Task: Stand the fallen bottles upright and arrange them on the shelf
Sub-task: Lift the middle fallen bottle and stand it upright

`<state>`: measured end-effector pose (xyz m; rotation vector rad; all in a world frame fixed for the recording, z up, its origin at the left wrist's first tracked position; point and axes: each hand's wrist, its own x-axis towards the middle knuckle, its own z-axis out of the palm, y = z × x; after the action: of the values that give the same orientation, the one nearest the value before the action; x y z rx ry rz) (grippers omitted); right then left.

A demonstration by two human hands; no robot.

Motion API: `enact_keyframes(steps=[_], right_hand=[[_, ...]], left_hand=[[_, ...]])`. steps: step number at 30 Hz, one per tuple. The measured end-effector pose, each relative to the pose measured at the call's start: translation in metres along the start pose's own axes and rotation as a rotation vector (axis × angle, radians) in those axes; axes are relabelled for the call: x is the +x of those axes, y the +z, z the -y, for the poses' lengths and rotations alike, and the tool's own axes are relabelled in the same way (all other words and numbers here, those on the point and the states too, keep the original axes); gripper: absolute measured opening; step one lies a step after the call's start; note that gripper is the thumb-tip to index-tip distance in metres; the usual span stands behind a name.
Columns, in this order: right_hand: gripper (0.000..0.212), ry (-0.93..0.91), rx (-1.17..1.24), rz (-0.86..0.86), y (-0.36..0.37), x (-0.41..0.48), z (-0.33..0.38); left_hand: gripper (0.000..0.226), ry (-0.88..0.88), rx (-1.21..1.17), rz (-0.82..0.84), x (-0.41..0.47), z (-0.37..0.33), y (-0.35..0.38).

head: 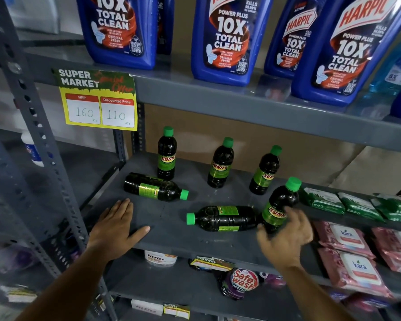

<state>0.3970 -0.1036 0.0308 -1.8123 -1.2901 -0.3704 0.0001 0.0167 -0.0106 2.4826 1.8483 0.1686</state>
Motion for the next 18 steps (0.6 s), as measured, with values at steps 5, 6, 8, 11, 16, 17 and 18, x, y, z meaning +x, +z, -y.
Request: enact_keyframes(steps=[5, 6, 8, 11, 16, 17, 18], right_hand=[[0.085, -0.554, -0.263, 0.590, 0.027, 0.006, 0.044], [0.088, -0.528, -0.316, 0.700, 0.033, 0.013, 0.049], [0.085, -0.459, -0.353, 0.811, 0.043, 0.024, 0.057], [0.078, -0.358, -0.309, 0.794, 0.052, 0.032, 0.064], [0.078, -0.120, 0.062, 0.604, 0.065, 0.025, 0.074], [0.078, -0.054, 0.173, 0.573, 0.068, 0.025, 0.076], [0.077, 0.009, 0.282, 0.550, 0.070, 0.023, 0.080]], left_hand=[[0.113, 0.014, -0.038, -0.043, -0.001, 0.002, 0.000], [0.112, 0.016, -0.042, -0.049, -0.001, 0.002, 0.000], [0.110, 0.017, -0.048, -0.046, -0.002, 0.001, 0.000], [0.109, 0.017, -0.054, -0.059, -0.003, 0.001, 0.000], [0.109, 0.028, -0.056, -0.065, -0.001, 0.001, -0.001], [0.109, 0.027, -0.058, -0.063, -0.001, 0.001, -0.001], [0.109, 0.023, -0.063, -0.067, -0.001, 0.001, -0.001]])
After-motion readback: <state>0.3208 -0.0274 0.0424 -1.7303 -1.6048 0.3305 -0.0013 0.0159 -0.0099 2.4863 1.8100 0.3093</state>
